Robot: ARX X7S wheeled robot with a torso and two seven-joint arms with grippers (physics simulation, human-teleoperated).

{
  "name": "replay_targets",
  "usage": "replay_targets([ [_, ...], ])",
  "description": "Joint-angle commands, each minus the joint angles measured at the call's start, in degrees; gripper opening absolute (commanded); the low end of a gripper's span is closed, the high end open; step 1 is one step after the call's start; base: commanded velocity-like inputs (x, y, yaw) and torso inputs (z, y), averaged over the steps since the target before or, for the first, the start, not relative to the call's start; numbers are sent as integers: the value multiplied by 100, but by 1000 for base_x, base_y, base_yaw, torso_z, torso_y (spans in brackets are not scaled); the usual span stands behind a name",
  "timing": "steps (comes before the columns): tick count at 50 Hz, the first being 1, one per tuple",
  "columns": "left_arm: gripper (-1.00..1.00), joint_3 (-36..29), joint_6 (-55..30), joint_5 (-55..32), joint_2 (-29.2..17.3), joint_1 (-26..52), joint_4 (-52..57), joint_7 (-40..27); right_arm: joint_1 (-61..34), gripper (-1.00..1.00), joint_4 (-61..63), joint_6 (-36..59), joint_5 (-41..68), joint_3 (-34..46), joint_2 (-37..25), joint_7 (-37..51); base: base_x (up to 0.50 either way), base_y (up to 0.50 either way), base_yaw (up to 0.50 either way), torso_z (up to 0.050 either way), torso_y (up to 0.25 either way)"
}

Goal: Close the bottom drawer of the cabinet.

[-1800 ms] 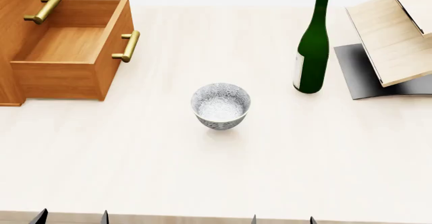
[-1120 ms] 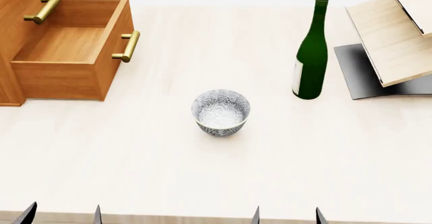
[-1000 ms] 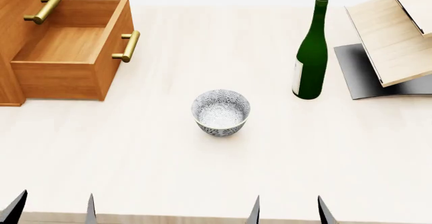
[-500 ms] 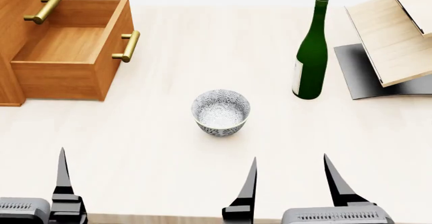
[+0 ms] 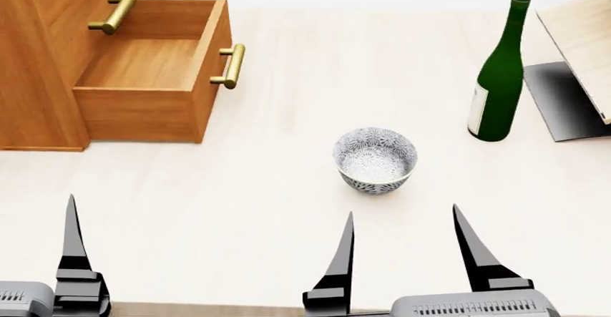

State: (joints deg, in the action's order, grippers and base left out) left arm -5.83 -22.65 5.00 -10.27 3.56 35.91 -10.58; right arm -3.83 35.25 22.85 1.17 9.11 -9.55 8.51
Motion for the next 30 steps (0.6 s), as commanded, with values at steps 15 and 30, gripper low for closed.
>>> replay_targets([
  [15, 100, -129, -58, 36, -118, 22, 69, -94, 51, 100, -89, -138, 111, 1, -93, 133, 0, 500, 0, 0, 0],
  [30, 100, -185, -79, 12, -166, 29, 66, -150, 74, 100, -111, -188, 193, 4, -142, 205, 0, 500, 0, 0, 0],
])
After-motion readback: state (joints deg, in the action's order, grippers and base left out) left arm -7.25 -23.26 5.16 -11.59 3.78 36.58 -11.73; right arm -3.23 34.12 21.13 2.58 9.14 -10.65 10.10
